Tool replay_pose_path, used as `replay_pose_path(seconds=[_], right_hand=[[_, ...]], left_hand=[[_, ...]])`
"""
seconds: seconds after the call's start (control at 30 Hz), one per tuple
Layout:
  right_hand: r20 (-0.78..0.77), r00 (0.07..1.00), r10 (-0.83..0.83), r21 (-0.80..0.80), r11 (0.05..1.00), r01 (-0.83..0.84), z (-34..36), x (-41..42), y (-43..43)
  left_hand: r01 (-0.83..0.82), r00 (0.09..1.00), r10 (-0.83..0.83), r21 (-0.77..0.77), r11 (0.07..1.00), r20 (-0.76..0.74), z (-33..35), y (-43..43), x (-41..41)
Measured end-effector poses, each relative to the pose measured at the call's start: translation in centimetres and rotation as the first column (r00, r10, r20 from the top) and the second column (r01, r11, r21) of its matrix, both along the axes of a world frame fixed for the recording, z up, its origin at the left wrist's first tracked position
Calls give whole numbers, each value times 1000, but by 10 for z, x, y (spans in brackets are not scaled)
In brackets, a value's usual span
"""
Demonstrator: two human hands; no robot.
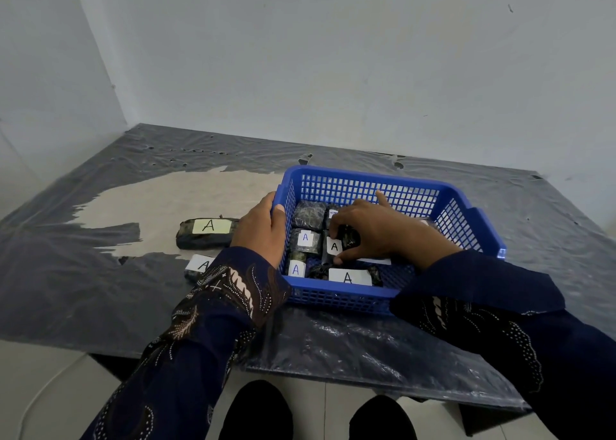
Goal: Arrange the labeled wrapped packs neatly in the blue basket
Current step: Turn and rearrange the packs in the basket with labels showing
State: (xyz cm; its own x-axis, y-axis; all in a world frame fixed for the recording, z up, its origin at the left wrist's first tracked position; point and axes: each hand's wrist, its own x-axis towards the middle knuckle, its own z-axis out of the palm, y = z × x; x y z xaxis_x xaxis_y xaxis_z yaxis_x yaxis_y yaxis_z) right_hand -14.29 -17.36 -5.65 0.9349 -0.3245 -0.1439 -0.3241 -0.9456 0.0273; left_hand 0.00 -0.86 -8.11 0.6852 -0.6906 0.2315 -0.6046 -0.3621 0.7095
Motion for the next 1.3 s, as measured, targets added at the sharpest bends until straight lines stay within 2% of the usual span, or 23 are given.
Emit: replay_pose_path(seconds=[0.13, 0.3, 0.63, 0.87, 1.07, 1.3], right_hand=[[37, 999, -24, 59, 998, 22, 4, 5, 0], [207, 978, -16, 89, 996, -3, 5, 33, 2], [166, 986, -26, 31, 999, 21, 0, 61, 8], [148, 988, -31, 91, 996, 18, -1, 58, 3], [256, 966, -40, 152, 988, 1, 1, 55, 5], [266, 962, -53, 108, 994, 25, -5, 67, 9]], left_hand=[[3, 1000, -3, 0, 1000, 0, -1, 0, 1], [-4, 1000, 4, 0, 1000, -4, -1, 0, 0], [-9, 1000, 9, -27, 1000, -11, 1, 1, -2], [-4, 1000, 3, -28, 1000, -17, 0, 2, -1], [-8, 1000, 8, -34, 999, 1, 3, 3, -4], [-7, 1000, 7, -31, 999, 21, 3, 4, -4]])
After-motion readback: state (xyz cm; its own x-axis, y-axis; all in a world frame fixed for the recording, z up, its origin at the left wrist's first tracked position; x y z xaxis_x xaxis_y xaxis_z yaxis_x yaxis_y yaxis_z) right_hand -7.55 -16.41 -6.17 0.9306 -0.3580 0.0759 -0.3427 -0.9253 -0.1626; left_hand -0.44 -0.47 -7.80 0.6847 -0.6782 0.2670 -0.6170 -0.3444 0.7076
